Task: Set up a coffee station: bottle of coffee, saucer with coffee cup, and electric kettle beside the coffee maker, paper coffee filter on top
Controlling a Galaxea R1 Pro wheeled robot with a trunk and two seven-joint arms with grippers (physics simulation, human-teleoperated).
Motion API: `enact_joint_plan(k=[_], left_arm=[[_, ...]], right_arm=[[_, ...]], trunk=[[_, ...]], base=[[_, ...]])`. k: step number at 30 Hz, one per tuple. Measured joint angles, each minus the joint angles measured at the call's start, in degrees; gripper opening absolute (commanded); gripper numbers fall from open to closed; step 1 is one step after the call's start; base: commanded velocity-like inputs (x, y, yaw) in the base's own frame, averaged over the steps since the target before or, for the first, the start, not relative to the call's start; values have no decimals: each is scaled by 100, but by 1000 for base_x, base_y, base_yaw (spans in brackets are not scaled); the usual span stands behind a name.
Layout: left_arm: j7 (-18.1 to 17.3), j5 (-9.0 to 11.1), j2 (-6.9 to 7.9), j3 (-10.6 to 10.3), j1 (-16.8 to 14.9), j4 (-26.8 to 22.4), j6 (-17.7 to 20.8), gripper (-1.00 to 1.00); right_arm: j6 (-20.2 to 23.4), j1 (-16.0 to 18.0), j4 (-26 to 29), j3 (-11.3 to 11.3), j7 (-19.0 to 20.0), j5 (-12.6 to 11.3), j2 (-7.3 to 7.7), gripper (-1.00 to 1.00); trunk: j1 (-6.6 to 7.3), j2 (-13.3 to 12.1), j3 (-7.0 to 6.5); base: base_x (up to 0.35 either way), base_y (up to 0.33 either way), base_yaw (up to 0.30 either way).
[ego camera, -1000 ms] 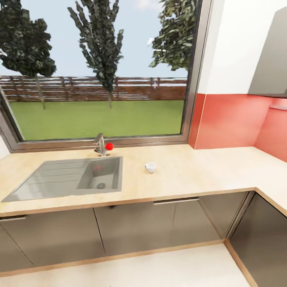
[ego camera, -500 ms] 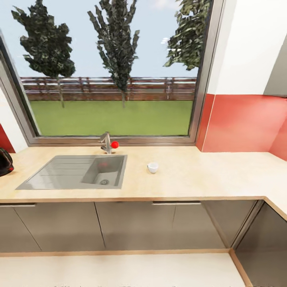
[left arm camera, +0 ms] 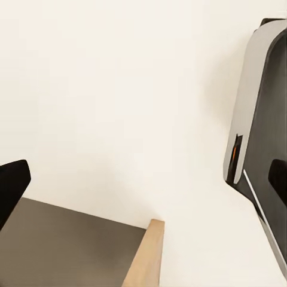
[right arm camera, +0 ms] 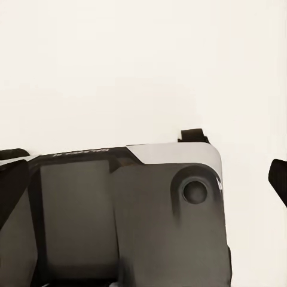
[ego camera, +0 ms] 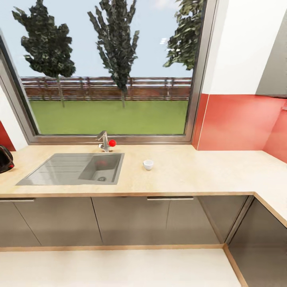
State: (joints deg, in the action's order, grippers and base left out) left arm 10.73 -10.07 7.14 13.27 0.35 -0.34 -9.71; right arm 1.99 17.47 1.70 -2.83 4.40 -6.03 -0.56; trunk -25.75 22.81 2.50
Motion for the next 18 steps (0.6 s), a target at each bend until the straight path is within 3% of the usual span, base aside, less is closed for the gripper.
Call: enact_joint_plan(k=[5, 12, 14, 18], left_arm=[[0, 3, 9, 8, 0, -7, 8, 100], [-6, -1, 19, -15, -1, -37, 6, 100], [-7, -15, 17, -29, -4, -39, 7, 100], [-7, -23, 16, -29, -1, -37, 4, 100]], right_arm=[[-18, 0, 221, -13, 4, -9, -5, 100], [-359, 2, 2026, -30, -25, -32, -56, 100], [-604, -1, 2573, -28, -26, -41, -152, 100], [-1514, -1, 3335, -37, -26, -47, -367, 100]], trunk=[[0, 0, 0], [0, 0, -2], [0, 0, -1], [0, 0, -1]], base=[[0, 0, 0], [0, 0, 0], [0, 0, 0], [0, 0, 0]])
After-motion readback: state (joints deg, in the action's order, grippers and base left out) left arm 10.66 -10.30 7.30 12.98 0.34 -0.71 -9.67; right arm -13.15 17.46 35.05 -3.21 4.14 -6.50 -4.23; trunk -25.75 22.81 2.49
